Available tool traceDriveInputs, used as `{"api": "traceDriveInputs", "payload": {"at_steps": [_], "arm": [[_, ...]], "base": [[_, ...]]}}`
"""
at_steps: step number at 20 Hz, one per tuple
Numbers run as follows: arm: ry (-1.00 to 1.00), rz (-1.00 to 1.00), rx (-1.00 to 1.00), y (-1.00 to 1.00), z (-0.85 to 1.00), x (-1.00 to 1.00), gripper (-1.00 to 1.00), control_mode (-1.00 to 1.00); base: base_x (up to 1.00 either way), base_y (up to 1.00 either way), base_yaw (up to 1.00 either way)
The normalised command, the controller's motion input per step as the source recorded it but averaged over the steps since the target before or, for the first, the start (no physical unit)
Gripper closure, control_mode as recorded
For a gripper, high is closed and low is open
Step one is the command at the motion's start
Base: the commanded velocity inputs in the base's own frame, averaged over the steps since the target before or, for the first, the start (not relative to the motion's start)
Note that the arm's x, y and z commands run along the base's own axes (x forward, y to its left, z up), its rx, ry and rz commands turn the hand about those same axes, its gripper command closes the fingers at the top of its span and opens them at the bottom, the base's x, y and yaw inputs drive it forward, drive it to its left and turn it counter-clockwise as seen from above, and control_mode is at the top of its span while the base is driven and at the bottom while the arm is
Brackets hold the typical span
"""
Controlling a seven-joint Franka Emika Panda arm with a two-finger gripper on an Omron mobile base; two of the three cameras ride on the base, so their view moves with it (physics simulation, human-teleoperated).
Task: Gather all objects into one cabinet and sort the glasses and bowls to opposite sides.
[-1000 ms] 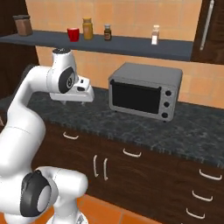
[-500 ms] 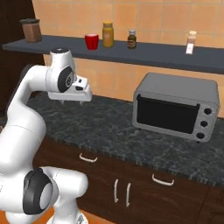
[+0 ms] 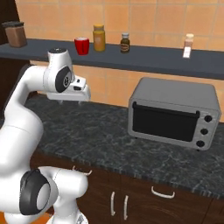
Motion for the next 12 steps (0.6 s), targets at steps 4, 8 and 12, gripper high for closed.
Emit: {"api": "traceDriveInputs", "payload": {"at_steps": [4,8,12], "arm": [[0.00,0.00,0.00,0.00,0.00,0.00,-1.00,1.00],[0.00,0.00,0.00,0.00,0.00,0.00,-1.00,1.00],[0.00,0.00,0.00,0.00,0.00,0.00,-1.00,1.00]], "base": [[0.51,0.07,-0.12],[0.29,0.15,0.00],[-0.06,0.29,0.03]]}}
